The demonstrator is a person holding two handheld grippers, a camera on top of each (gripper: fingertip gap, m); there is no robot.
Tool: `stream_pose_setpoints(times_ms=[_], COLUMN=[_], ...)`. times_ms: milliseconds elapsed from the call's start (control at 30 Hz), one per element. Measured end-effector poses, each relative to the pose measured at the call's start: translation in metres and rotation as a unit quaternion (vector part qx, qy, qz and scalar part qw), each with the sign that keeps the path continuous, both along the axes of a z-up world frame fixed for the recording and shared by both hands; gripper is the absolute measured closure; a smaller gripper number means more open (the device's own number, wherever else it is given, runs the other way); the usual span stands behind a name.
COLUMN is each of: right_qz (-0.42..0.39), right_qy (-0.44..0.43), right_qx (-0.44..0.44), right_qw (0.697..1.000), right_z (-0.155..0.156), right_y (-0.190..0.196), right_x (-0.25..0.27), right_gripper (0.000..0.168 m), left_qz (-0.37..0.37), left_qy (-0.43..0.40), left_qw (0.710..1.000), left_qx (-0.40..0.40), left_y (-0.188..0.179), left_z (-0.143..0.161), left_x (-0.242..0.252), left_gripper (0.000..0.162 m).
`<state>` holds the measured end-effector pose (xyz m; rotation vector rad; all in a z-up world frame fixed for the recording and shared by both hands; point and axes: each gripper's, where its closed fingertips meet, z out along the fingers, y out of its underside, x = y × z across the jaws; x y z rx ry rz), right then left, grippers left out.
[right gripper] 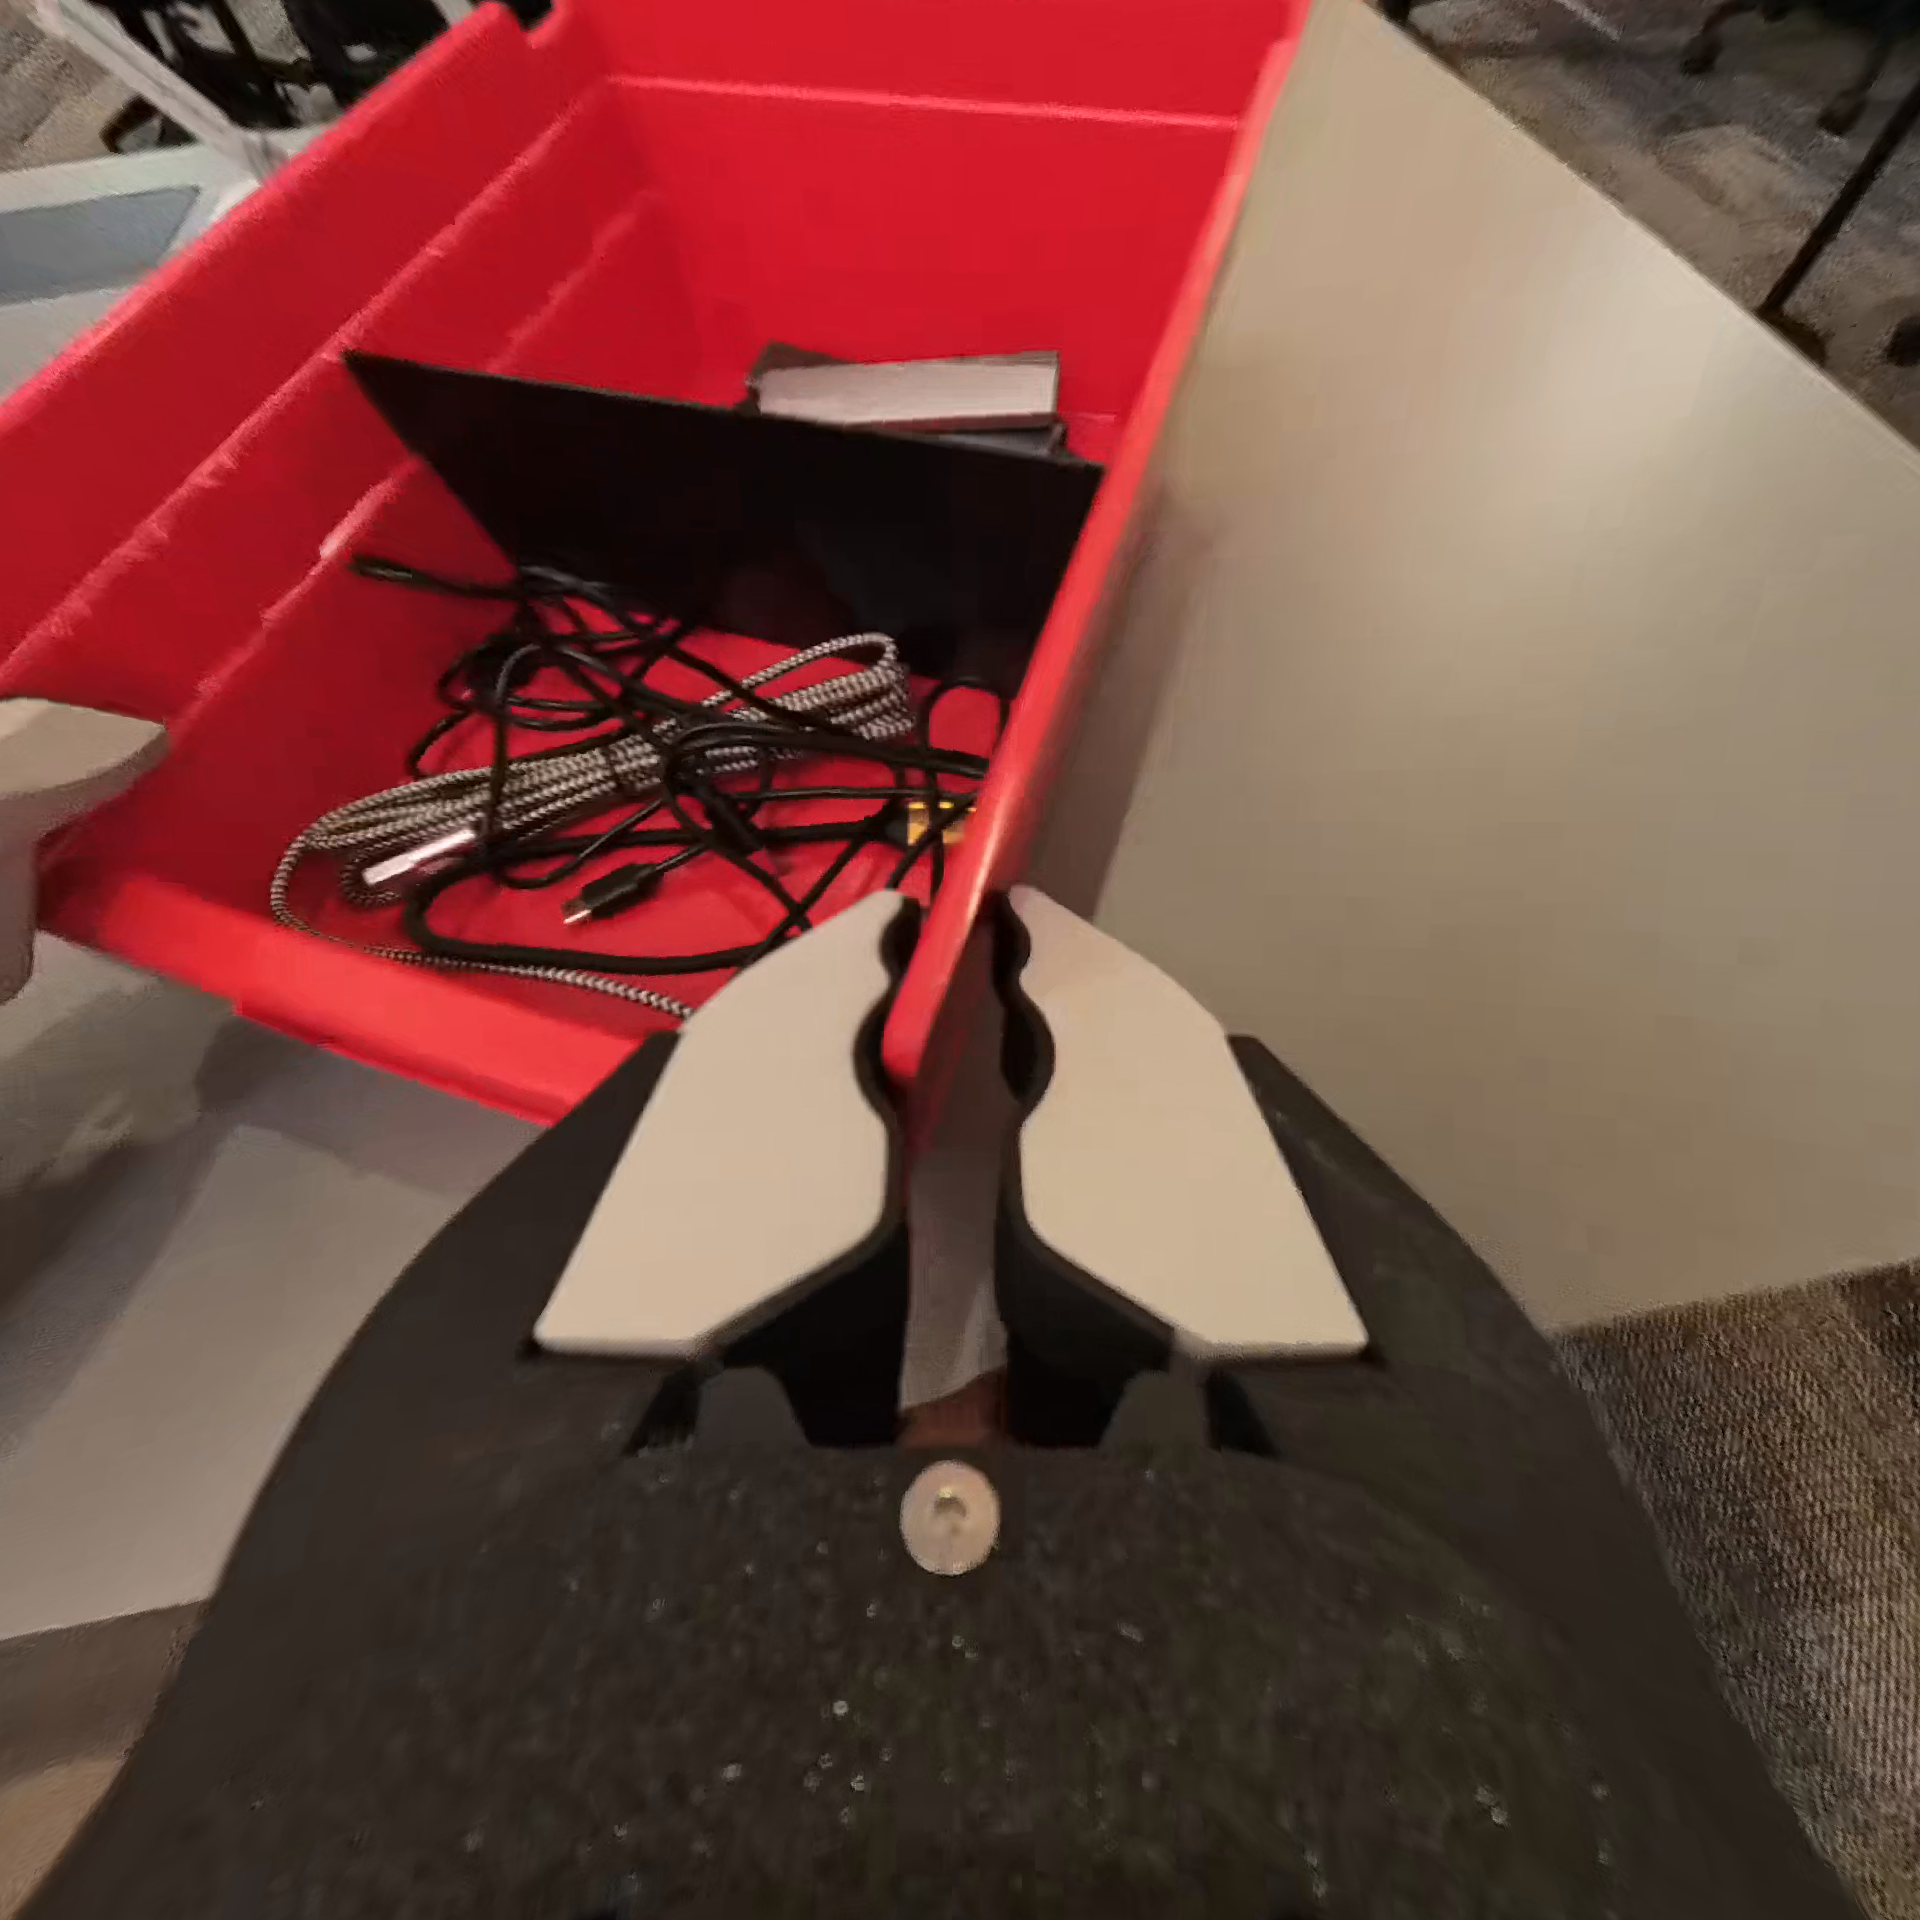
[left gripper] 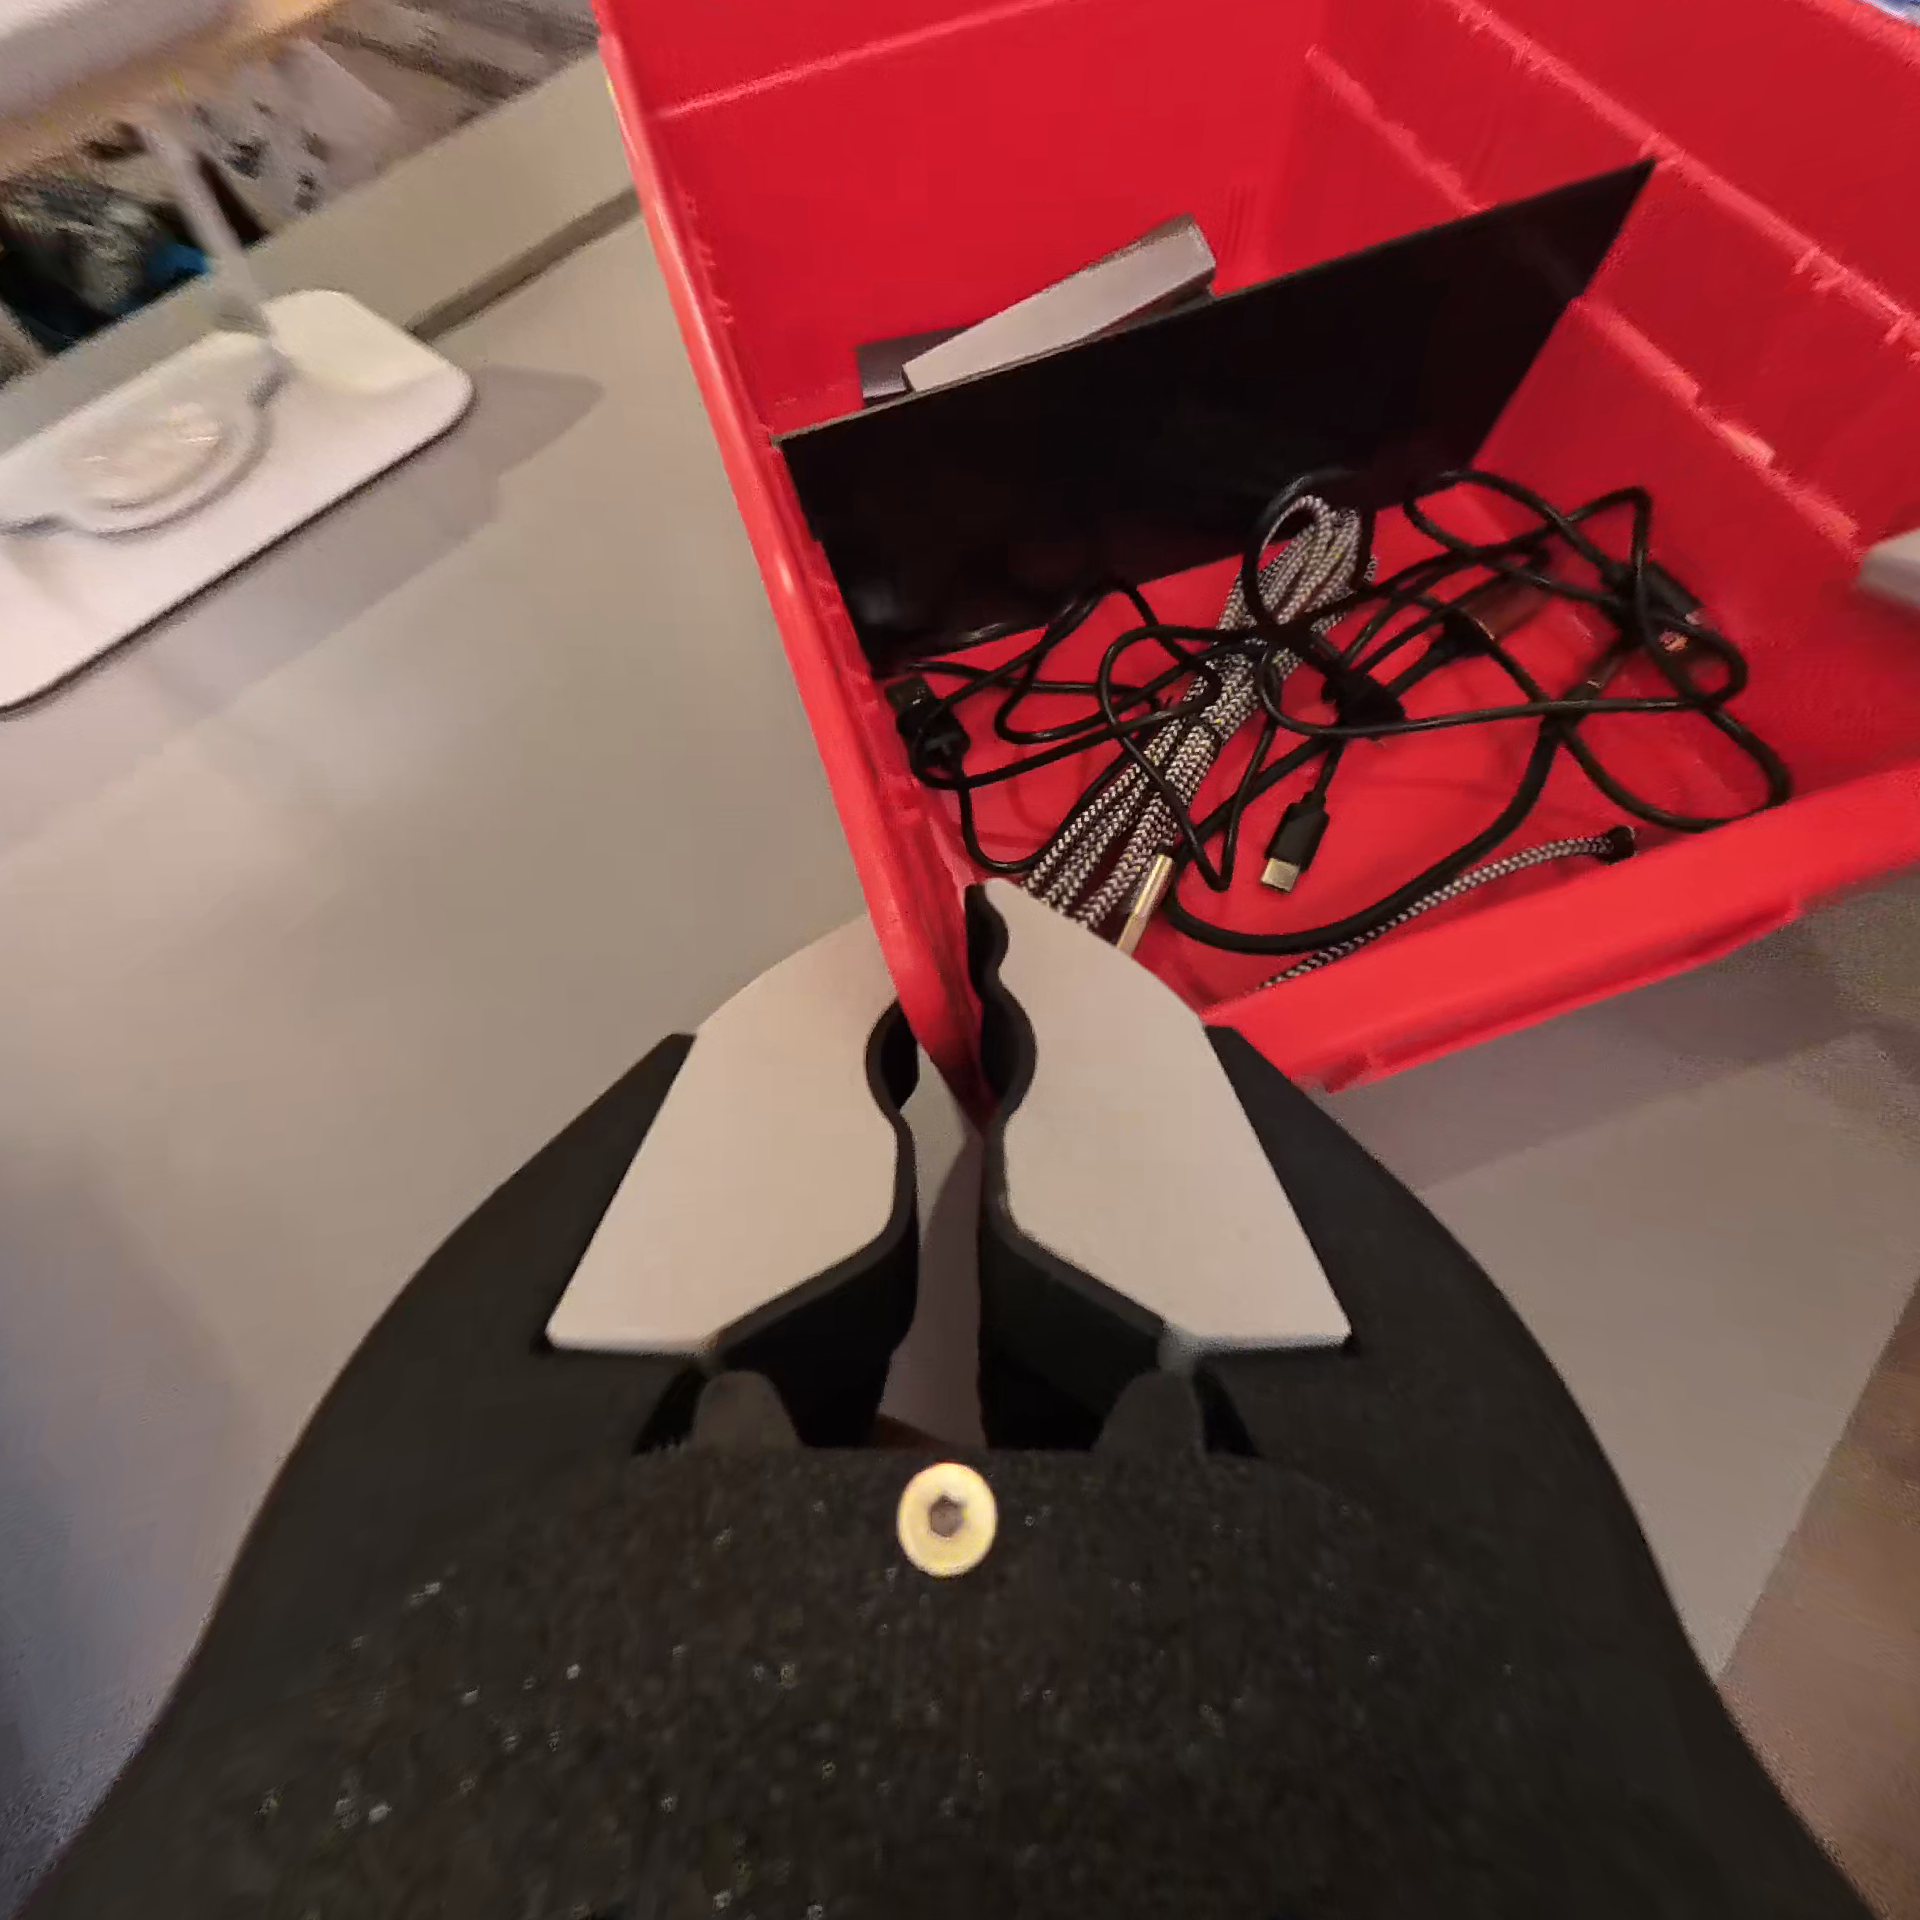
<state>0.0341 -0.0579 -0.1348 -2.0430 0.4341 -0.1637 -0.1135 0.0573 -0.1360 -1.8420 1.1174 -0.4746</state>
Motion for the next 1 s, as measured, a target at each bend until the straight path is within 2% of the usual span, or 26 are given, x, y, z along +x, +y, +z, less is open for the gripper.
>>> stream_pose_setpoints(times_ms=[133,333,433,533,633,700,800,900,1000], right_qz=[0.049,0.164,0.192,0.202,0.221,0.237,0.263,0.255,0.271], right_qy=[-0.023,-0.070,-0.071,-0.043,-0.036,-0.054,-0.065,-0.040,-0.026], right_qx=[0.008,0.032,0.011,0.000,0.008,0.014,0.013,0.016,0.016], right_qw=[0.998,0.983,0.979,0.979,0.975,0.970,0.963,0.966,0.962], right_z=[0.014,0.027,0.017,0.004,0.004,0.006,0.006,0.000,-0.011], right_y=[0.037,0.127,0.161,0.175,0.175,0.168,0.135,0.088,0.050], right_x=[-0.035,-0.104,-0.117,-0.117,-0.119,-0.117,-0.111,-0.102,-0.109], right_gripper=[0.159,0.161,0.163,0.164,0.163,0.158,0.142,0.140,0.140], left_qz=[0.080,0.214,0.242,0.254,0.257,0.251,0.253,0.282,0.373], left_qy=[-0.010,-0.018,-0.002,-0.007,-0.014,-0.045,-0.062,-0.092,-0.077], left_qw=[0.997,0.977,0.970,0.967,0.966,0.967,0.966,0.955,0.923], left_qx=[0.010,0.009,0.009,0.002,-0.005,-0.004,0.002,0.025,0.052], left_y=[0.018,0.061,0.073,0.074,0.071,0.064,0.044,0.016,0.013], left_z=[0.014,0.015,0.007,-0.001,0.001,0.012,0.037,0.062,0.065], left_x=[-0.051,-0.140,-0.158,-0.159,-0.159,-0.160,-0.175,-0.220,-0.307], left_gripper=[0.156,0.156,0.154,0.151,0.148,0.145,0.123,0.118,0.117])
